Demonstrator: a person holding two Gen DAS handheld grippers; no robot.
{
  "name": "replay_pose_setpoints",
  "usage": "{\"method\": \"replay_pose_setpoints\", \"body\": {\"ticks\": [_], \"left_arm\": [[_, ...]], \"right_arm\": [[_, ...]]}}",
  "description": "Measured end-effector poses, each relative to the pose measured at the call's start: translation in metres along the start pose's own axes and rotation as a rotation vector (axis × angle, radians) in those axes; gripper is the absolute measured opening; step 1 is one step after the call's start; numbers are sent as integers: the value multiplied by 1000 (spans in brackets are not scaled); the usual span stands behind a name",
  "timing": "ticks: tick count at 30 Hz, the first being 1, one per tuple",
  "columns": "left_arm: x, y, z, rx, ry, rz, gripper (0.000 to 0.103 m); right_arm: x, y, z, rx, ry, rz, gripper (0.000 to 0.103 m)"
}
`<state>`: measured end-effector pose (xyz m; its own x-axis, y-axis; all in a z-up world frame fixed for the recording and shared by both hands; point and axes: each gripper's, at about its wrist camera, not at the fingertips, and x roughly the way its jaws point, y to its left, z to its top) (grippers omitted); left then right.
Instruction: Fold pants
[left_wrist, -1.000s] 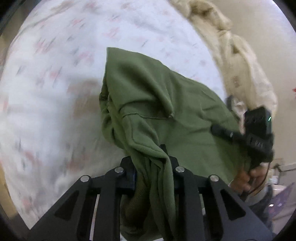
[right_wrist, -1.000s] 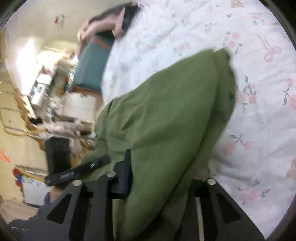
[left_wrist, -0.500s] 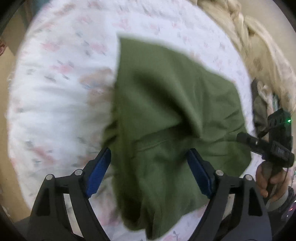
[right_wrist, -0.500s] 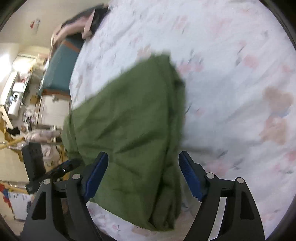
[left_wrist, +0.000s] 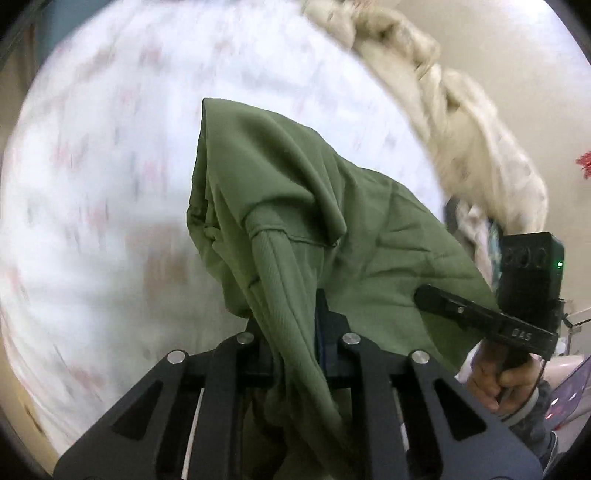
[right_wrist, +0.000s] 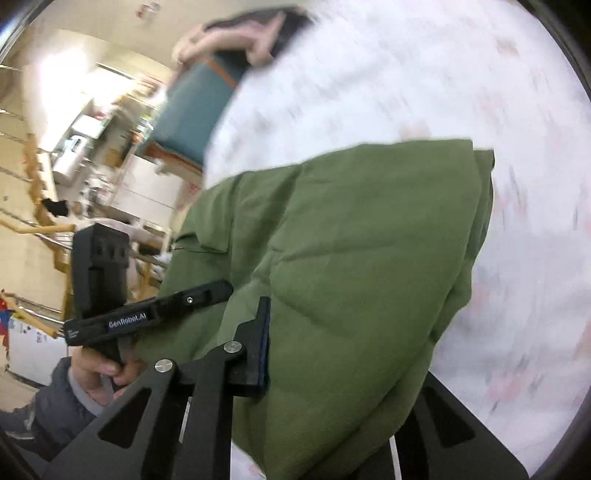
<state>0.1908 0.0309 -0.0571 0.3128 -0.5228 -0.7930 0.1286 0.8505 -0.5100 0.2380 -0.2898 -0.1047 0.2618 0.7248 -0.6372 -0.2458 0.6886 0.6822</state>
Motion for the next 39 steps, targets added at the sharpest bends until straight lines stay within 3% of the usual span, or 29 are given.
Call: {"method": "replay_pose_setpoints", "body": {"ticks": [4, 9, 14, 17, 19, 20, 22, 24, 27, 30, 32, 33, 34, 35, 37, 39], "left_arm": [[-10, -7, 79, 44, -108, 19, 11], [14, 13, 197, 70, -218, 55, 11], [61, 79, 273, 61, -245, 102, 12], [104, 104, 287, 45, -245, 154, 15], [128, 131, 290, 12, -195, 223, 32], [135, 145, 290, -18, -177, 212, 37], [131, 150, 285, -19, -190, 188, 51], [110, 151, 277, 22, -233, 243, 59], [76, 144, 261, 65, -319, 369, 57], [63, 119, 252, 98, -346, 314, 55], [70, 97, 246, 140, -363, 310, 55], [87, 88, 242, 180, -322, 370, 50], [100, 88, 244, 189, -272, 405, 34], [118, 98, 239, 165, -195, 431, 30], [131, 116, 230, 117, -134, 478, 33], [124, 117, 228, 111, -140, 488, 33]], "right_arm": [[-1, 23, 84, -141, -53, -22, 16], [38, 20, 210, -241, -42, -75, 16], [109, -1, 292, -271, 4, -122, 17], [157, -27, 316, -264, 33, -188, 25], [176, -59, 313, -213, 82, -273, 47], [180, -72, 312, -188, 101, -291, 52], [173, -97, 304, -160, 100, -297, 73], [144, -110, 294, -158, 33, -305, 74], [100, -106, 278, -156, -84, -351, 73], [86, -65, 255, -265, -145, -304, 62], [99, -36, 239, -337, -144, -340, 58], [111, -28, 233, -357, -123, -375, 55], [126, -27, 230, -367, -98, -429, 49], [137, -32, 228, -358, -80, -483, 49], [152, -59, 217, -273, -6, -559, 51], [150, -77, 203, -217, 34, -600, 49]]}}
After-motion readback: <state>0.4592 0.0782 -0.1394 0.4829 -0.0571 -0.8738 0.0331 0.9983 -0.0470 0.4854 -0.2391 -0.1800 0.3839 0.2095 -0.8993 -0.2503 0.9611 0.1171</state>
